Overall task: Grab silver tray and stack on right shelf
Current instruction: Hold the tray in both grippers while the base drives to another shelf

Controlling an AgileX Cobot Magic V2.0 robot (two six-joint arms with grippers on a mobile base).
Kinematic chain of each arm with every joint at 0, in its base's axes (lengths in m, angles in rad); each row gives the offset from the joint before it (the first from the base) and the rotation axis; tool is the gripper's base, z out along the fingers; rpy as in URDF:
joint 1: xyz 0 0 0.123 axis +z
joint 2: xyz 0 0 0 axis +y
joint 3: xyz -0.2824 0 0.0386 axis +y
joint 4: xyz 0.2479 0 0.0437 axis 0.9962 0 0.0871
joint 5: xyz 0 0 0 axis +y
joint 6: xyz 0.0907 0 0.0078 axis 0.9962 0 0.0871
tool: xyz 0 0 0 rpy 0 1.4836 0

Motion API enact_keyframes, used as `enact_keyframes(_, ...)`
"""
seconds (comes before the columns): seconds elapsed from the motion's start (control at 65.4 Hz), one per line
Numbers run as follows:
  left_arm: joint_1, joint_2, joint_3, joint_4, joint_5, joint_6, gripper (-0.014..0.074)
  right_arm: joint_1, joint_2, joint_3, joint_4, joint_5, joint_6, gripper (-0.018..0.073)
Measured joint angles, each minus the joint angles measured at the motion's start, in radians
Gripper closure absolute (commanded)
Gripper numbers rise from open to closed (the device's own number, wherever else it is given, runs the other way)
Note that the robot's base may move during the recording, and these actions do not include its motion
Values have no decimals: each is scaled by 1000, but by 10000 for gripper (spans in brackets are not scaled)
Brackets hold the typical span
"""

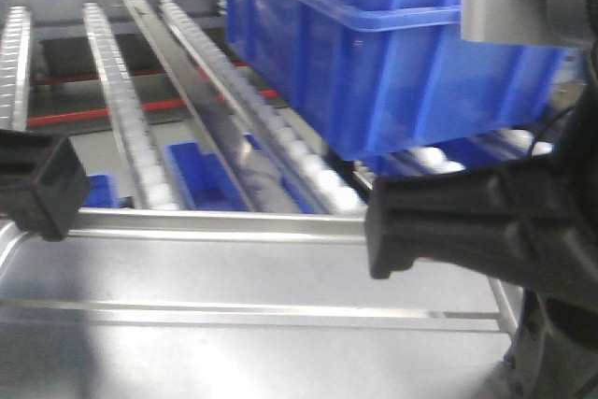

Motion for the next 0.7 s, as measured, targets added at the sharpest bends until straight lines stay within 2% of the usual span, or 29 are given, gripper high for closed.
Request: enact_keyframes(0.704, -5, 0, 0, -7, -35, 0, 697, 0, -6, -2, 0, 73, 2, 487)
